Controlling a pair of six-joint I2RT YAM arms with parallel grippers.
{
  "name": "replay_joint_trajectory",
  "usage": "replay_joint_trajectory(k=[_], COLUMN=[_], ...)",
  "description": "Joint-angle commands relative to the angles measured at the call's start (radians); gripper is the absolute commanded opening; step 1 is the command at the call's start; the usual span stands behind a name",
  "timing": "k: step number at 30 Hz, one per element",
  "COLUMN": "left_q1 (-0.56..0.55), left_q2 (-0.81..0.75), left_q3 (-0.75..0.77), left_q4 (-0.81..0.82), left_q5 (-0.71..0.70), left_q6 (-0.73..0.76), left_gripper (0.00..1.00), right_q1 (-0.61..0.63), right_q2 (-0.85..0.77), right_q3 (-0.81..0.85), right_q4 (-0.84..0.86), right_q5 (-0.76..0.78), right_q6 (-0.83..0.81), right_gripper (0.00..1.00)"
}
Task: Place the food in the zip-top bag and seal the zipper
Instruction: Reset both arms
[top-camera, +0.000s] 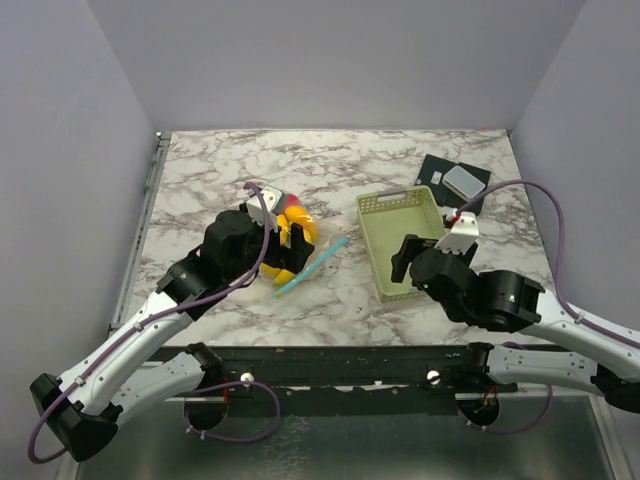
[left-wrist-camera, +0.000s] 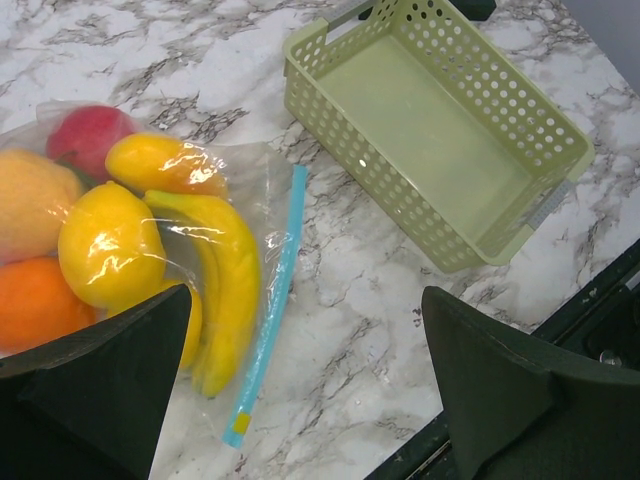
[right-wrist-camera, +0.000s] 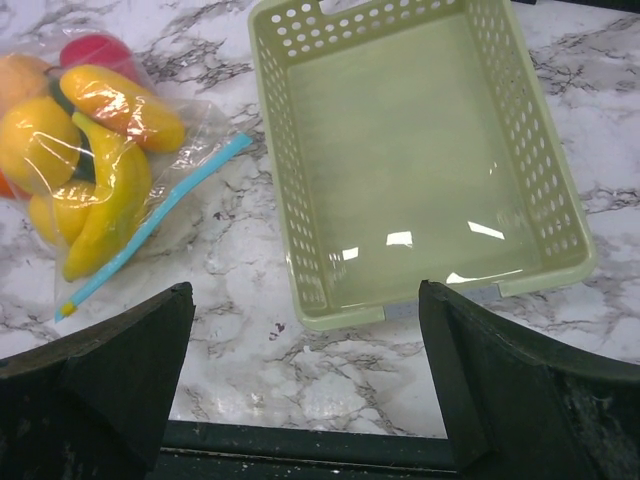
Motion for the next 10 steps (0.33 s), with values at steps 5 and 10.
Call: replay_joint_trajectory(k=[5,10], left_q1=[-0.005,-0.005], left_q2=[-0.012,0.005], left_q3=[0.018,0.026], left_q4=[-0.034,-0.034], left_q5=[0.011,0.011], left_q6=[0.002,0.005], left_gripper=[0.99,0.99], right_q1=[0.002,0.003], right_q2=[-0.065,-0.052], right_q3=[0.033,0.047], right_q4=[0.008,0.039], right_q5=[0.023,0.008], right_q6=[-0.016,-0.053], right_gripper=[1.00,1.00])
